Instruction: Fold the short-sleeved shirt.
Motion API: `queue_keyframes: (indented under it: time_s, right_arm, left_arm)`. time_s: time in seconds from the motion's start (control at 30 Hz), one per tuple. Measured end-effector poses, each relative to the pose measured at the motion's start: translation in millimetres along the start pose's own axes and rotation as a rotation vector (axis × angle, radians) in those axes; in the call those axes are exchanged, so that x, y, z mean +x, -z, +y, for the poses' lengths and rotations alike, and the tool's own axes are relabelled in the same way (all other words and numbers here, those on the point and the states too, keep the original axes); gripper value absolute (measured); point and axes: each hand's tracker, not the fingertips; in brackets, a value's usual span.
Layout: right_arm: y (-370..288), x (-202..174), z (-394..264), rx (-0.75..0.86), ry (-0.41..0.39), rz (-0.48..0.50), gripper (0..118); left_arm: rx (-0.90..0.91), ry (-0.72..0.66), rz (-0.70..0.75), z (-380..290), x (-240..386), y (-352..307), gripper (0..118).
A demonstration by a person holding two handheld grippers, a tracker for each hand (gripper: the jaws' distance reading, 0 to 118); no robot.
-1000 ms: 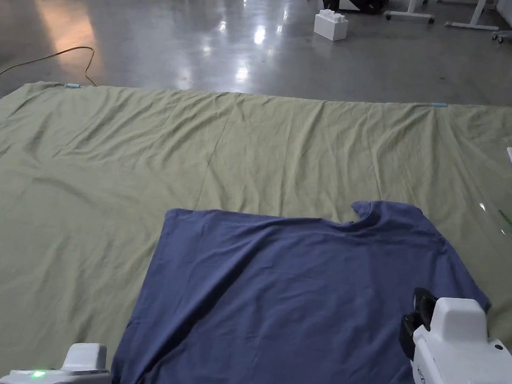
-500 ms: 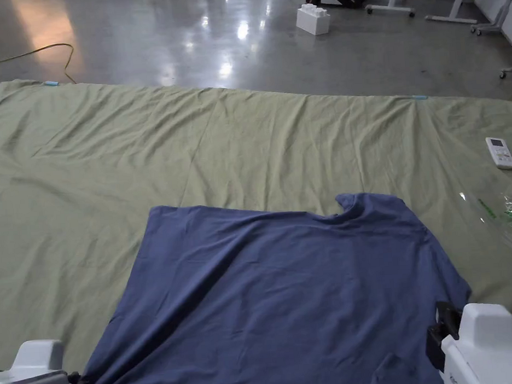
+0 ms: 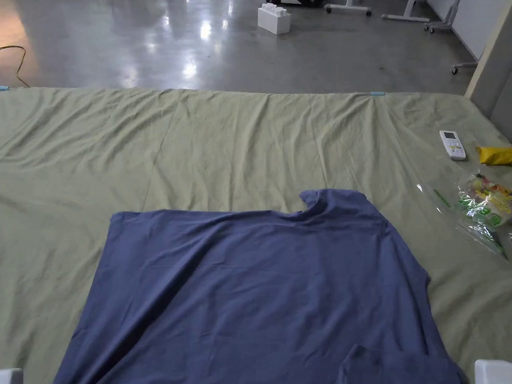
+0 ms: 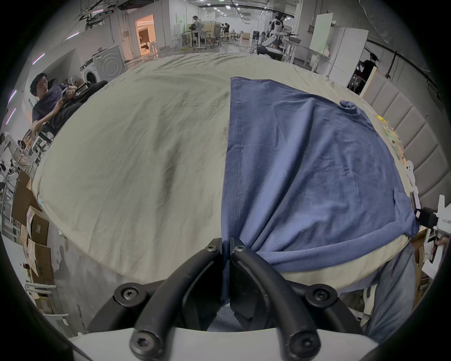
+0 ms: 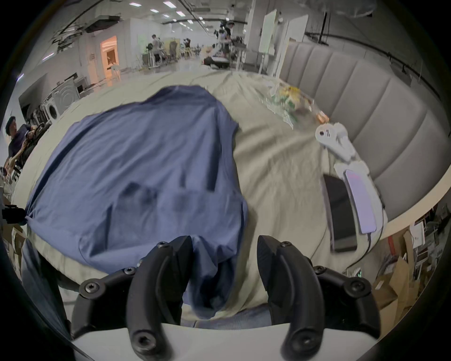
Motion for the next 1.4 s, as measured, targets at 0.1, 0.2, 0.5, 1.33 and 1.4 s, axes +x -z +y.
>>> queue_keyframes:
  time_s: [0.1, 0.2, 0.5, 1.33, 1.4]
  right_arm:
    - [16, -3, -9, -0.055, -0.006, 0.001, 57]
    - [26, -5, -15, -0.074, 0.020, 0.039, 50]
    - [25, -14, -11, -0.097, -0.093, 0.049, 6]
    - [-23, 0, 54, 0.085, -0.058, 0.031, 5]
    - [-20, -1, 69, 0.084, -0.072, 0.029, 5]
  left_arm:
    - [-0.003, 0.002, 0.002, -1, 3, 0, 5]
    - [-0.002, 0.000, 0.001, 0, 4, -1, 5]
    - [0.003, -0.016, -0.009, -2, 4, -5, 5]
    - [0.189, -0.067, -0.087, 32, 4, -21, 5]
    - [0.214, -0.065, -0.079, 48, 5, -20, 5]
